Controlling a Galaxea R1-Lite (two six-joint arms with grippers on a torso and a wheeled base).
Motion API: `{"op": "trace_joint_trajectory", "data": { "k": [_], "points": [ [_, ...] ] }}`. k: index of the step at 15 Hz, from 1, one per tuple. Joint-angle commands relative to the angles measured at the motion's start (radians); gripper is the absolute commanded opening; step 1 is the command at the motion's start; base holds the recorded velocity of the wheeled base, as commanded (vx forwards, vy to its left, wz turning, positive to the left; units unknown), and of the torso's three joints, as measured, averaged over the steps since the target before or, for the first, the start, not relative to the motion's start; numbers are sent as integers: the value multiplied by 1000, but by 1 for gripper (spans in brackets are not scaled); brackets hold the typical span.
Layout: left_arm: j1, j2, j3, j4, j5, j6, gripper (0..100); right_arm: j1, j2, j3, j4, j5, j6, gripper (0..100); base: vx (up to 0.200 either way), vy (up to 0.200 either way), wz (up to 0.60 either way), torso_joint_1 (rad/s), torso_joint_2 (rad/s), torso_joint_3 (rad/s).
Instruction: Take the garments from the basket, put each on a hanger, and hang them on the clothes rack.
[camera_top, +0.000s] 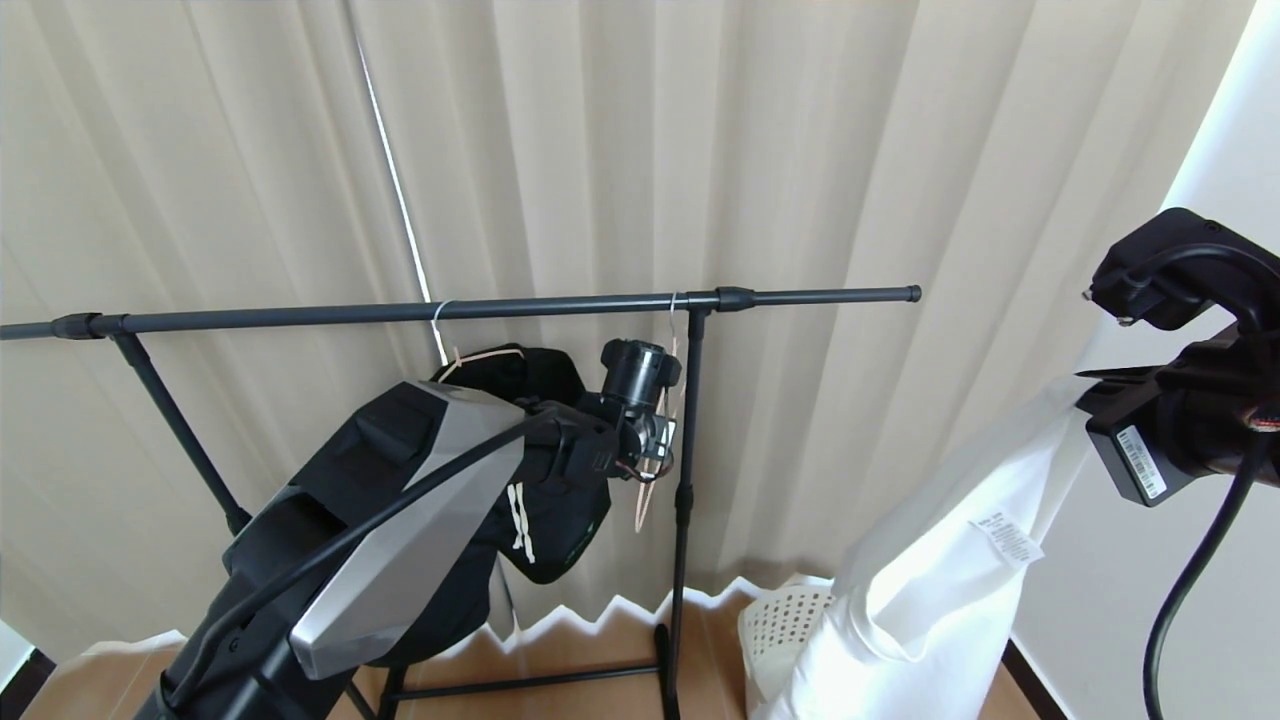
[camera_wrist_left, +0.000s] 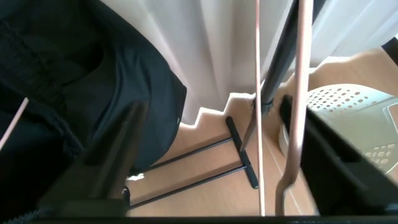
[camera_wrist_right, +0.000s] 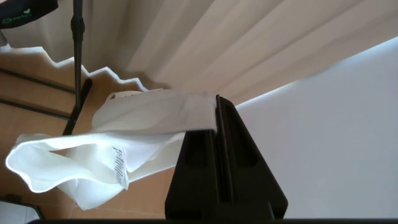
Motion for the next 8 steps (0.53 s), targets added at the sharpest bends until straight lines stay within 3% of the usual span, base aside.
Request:
{"op": "trace_joint_trajectory", "data": {
  "k": [1, 8],
  "points": [
    [0, -1, 0, -1, 1, 0, 0, 0, 1, 0, 0, 0, -1, 0, 0, 0, 0, 0, 0, 0],
    [11, -21, -12, -2, 12, -2, 0, 0, 0, -2, -2, 0, -1, 0, 0, 0, 0, 0, 0, 0]
  ]
}}
